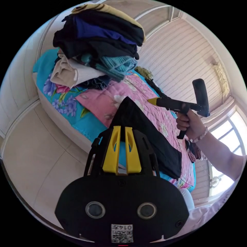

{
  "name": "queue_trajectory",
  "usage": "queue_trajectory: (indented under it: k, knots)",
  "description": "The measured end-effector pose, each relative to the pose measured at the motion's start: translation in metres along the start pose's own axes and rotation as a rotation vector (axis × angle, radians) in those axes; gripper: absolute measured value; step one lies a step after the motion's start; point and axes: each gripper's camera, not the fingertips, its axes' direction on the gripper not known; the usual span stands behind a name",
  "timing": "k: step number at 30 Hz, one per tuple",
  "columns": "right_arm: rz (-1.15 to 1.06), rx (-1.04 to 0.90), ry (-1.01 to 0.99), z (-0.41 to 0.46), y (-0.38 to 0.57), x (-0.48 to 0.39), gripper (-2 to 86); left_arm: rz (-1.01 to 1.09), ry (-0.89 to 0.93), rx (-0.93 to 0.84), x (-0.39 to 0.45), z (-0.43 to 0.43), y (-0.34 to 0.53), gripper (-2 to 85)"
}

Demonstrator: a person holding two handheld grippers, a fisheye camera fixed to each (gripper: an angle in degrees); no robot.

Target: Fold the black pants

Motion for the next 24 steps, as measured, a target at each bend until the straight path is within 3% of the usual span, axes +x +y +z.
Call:
queue_trajectory:
  k: [2, 7, 10, 12, 14, 16, 20, 24]
  knots:
    - [-0.012, -0.070, 0.079, 0.016, 0.002, 0.003, 6.3, 0.000, 0.000, 0.002, -0.002, -0.006, -0.002, 2.4]
    - [-0.083, -0.223, 0.161, 0.037, 0.005, 0.006, 4.9, -0.014, 0.024, -0.005, -0.004, -0.014, -0.014, 2.5]
    - [-0.060, -0.108, 0.145, -0.007, 0.013, 0.016, 5.2, 0.149, 0.038, 0.157, 0.016, -0.045, -0.023, 2.6]
    - [-0.025, -0.023, 0.106, -0.044, 0.027, 0.027, 5.9, 0.159, 0.017, 0.155, 0.016, -0.047, -0.030, 3.1]
    - [0.047, 0.068, 0.067, -0.095, 0.064, 0.050, 6.9, 0.048, -0.062, -0.010, -0.007, -0.022, -0.038, 4.9]
    - [0.134, 0.123, 0.061, -0.133, 0.107, 0.071, 7.4, -0.057, 0.011, -0.060, -0.029, -0.016, -0.039, 6.8]
    - [0.430, 0.238, 0.107, -0.218, 0.248, 0.116, 8.0, -0.138, 0.127, 0.085, -0.049, -0.057, -0.035, 7.7]
    - [0.703, 0.255, 0.190, -0.259, 0.365, 0.135, 9.0, -0.194, 0.180, 0.114, -0.061, -0.067, -0.031, 8.8]
